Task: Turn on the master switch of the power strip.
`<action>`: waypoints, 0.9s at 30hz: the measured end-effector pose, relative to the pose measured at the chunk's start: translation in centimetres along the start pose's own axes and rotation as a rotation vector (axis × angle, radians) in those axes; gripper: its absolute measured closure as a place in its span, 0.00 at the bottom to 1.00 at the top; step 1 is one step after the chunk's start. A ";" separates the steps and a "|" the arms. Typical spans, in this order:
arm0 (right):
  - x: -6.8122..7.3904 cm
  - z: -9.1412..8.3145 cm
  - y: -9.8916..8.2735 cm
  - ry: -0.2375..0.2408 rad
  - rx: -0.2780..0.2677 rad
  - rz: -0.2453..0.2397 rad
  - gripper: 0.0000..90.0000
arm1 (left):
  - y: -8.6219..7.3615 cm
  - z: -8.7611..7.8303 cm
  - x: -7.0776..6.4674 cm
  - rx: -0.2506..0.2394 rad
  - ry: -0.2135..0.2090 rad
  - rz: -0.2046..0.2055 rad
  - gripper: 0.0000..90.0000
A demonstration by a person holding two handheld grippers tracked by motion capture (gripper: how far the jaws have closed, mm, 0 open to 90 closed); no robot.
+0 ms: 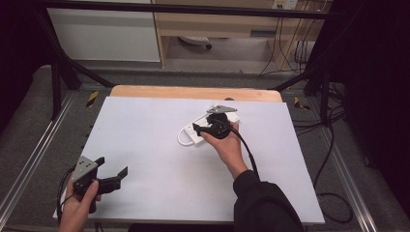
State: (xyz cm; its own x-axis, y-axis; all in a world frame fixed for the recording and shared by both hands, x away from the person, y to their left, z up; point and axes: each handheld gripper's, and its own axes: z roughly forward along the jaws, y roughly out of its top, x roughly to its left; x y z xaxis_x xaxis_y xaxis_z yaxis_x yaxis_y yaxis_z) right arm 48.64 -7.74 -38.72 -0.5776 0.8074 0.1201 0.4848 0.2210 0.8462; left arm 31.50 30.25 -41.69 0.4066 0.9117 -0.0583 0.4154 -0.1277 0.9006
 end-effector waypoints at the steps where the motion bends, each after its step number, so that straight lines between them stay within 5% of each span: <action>1: -0.1 -0.1 0.0 -0.001 0.001 0.002 0.35 | 0.0 0.0 0.0 0.001 0.001 -0.001 0.07; 11: -0.7 -1.3 -0.1 -0.009 0.019 0.021 0.07 | 0.0 0.0 0.0 0.002 0.000 0.002 0.07; 18: -1.3 -2.9 -0.6 -0.012 0.006 0.001 0.08 | 0.0 0.1 0.1 0.005 -0.007 -0.010 0.07; 27: -2.5 -6.7 0.0 -0.003 -0.051 0.034 0.07 | 0.0 0.0 0.2 -0.005 0.003 -0.011 0.07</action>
State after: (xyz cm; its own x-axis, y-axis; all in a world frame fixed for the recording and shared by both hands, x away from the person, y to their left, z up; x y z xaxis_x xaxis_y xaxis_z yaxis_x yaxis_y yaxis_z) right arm 45.72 -13.43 -35.59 -0.5596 0.8155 0.1479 0.4699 0.1651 0.8671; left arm 31.61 30.40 -41.68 0.3994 0.9143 -0.0664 0.4157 -0.1161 0.9021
